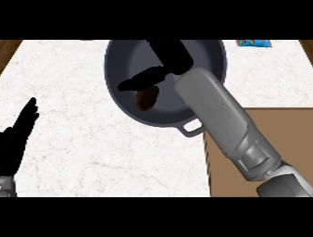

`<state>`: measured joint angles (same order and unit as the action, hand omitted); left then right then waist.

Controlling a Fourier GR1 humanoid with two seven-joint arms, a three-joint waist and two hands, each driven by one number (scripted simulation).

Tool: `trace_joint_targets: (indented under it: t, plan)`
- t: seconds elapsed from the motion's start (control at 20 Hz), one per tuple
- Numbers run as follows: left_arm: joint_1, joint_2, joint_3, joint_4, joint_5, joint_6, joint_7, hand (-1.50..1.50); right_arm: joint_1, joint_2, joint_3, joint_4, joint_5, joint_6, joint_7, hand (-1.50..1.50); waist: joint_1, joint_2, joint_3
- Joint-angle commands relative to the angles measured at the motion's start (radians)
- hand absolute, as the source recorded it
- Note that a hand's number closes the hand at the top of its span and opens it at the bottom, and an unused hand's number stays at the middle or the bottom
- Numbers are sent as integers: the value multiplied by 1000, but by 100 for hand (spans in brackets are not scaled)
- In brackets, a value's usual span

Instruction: Pick the croissant from the tray and place it in the pot

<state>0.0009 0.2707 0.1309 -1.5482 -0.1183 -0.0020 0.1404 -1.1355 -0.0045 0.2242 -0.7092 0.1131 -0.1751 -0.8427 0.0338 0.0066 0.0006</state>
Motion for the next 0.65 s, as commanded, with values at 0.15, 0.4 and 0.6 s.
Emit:
trace_joint_targets:
  t: [0.15,0.4,0.6]
  plan:
    - [37,-14,23,32,-2,5,-48,0,79,-82,-56,-53,-85,248,1,-150,-29,-6,-1]
    - [-14,-4,29,57,-8,-2,-45,0,75,-190,-113,47,-120,441,-114,-150,-24,-2,-1]
    - [67,-11,14,-73,2,-19,4,0,96,-281,-175,119,-155,538,-192,-150,-10,-1,0]
